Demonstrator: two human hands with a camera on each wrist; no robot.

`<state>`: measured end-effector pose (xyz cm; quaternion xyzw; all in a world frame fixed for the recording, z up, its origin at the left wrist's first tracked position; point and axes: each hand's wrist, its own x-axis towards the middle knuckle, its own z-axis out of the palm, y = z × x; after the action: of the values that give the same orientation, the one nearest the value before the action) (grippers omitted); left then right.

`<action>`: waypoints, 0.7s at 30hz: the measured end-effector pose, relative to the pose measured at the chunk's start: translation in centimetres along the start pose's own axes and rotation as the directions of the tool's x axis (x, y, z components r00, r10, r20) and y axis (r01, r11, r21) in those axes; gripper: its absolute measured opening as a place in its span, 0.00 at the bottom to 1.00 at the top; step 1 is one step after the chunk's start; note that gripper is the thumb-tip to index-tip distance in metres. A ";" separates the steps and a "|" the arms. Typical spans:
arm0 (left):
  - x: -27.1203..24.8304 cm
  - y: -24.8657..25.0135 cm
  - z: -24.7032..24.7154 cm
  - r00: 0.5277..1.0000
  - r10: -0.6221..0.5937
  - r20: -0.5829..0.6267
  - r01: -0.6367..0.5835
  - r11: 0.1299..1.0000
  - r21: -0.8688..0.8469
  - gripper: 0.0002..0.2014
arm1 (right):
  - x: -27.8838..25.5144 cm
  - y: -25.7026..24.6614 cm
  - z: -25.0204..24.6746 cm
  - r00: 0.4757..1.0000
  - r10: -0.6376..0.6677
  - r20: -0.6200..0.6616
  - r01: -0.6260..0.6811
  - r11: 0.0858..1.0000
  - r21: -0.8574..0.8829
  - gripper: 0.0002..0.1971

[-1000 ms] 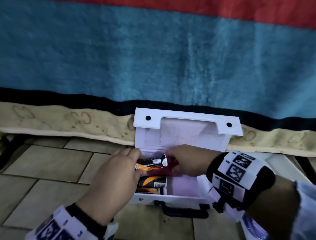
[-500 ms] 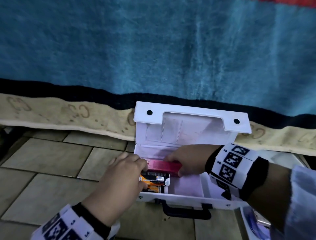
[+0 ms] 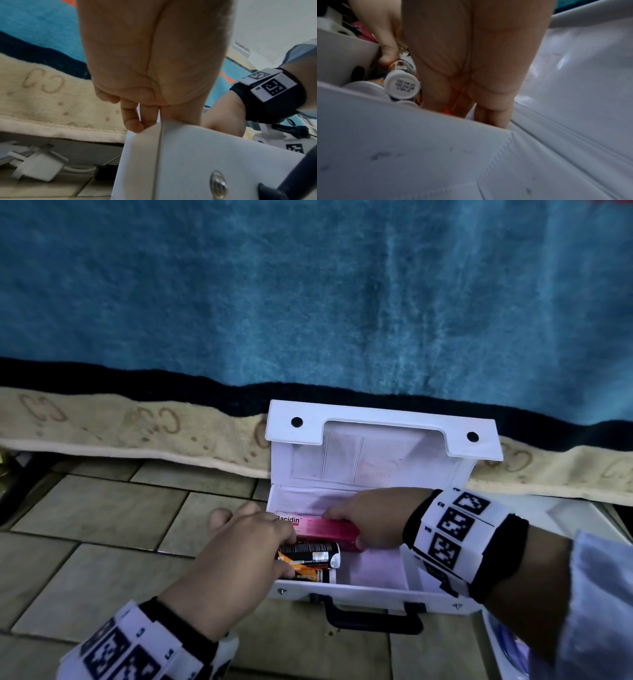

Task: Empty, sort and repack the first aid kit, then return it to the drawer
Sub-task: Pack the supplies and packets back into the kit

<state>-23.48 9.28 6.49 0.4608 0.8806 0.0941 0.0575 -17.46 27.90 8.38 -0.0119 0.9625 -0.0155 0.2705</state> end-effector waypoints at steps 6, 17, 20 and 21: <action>-0.6 0.8 -2.2 0.969 -0.008 -0.246 -0.084 0.928 -0.363 0.13 | 0.5 0.0 0.2 1.000 0.013 -0.022 -0.014 0.999 -0.039 0.26; 0.5 2.6 -0.6 0.966 0.257 0.021 -0.251 0.956 -0.150 0.34 | 0.8 -0.2 0.2 0.999 0.032 0.039 -0.029 0.997 -0.070 0.15; 1.1 2.4 -0.3 0.971 0.236 0.039 -0.227 0.962 -0.152 0.32 | 0.6 -0.3 -0.1 0.998 0.036 0.043 -0.033 0.998 -0.055 0.20; 1.2 2.2 -0.3 0.977 0.208 0.047 -0.197 0.965 -0.175 0.28 | 0.4 -0.2 -0.2 0.998 0.035 0.044 -0.033 0.998 -0.043 0.22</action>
<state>-22.42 11.50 7.24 0.5448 0.8152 0.1591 0.1154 -17.92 27.67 8.35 -0.0015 0.9563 0.0100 0.2921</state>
